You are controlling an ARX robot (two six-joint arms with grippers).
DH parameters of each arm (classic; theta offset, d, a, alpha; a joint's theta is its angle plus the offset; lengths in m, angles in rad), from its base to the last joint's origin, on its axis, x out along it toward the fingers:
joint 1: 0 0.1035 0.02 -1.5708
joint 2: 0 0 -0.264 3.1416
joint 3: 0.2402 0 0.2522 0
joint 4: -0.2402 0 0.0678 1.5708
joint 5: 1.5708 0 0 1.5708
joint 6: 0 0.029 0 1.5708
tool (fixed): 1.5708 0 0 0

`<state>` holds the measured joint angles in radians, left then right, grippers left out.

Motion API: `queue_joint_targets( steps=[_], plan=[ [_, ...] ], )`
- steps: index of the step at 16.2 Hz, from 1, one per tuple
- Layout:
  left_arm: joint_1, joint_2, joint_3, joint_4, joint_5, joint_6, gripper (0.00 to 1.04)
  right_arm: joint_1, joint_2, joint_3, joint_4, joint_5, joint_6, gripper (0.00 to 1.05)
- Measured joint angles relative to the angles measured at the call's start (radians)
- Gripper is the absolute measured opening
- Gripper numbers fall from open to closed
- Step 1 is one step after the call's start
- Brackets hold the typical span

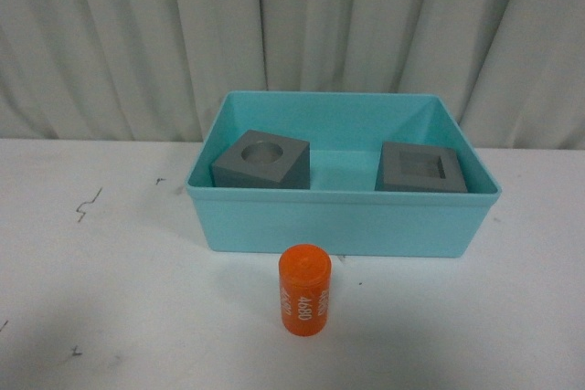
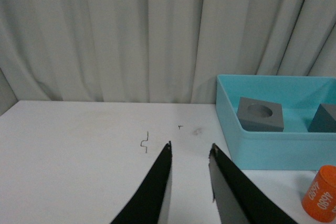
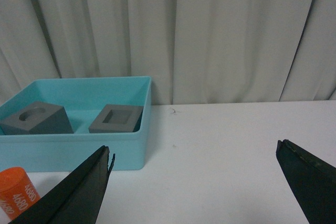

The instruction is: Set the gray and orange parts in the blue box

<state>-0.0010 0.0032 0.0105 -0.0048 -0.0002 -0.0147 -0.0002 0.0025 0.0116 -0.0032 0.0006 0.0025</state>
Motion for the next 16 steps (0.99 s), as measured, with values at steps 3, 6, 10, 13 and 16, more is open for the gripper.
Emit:
queue_joint_targets(
  steps=[3,6,10,13,16],
  plan=[
    [0.000,0.000,0.000,0.000,0.000,0.000,0.52,0.000,0.000,0.000,0.000,0.000,0.000,0.98],
    [0.000,0.000,0.000,0.000,0.000,0.000,0.82,0.000,0.000,0.000,0.000,0.000,0.000,0.98],
    [0.000,0.000,0.000,0.000,0.000,0.001,0.98,0.000,0.000,0.000,0.000,0.000,0.000,0.98],
    [0.000,0.000,0.000,0.000,0.000,0.001,0.98,0.029,0.184,0.031,0.101,0.030,-0.024,0.98],
    [0.000,0.000,0.000,0.001,0.000,0.001,0.98,0.099,0.792,0.294,0.497,-0.027,0.018,0.98]
  ],
)
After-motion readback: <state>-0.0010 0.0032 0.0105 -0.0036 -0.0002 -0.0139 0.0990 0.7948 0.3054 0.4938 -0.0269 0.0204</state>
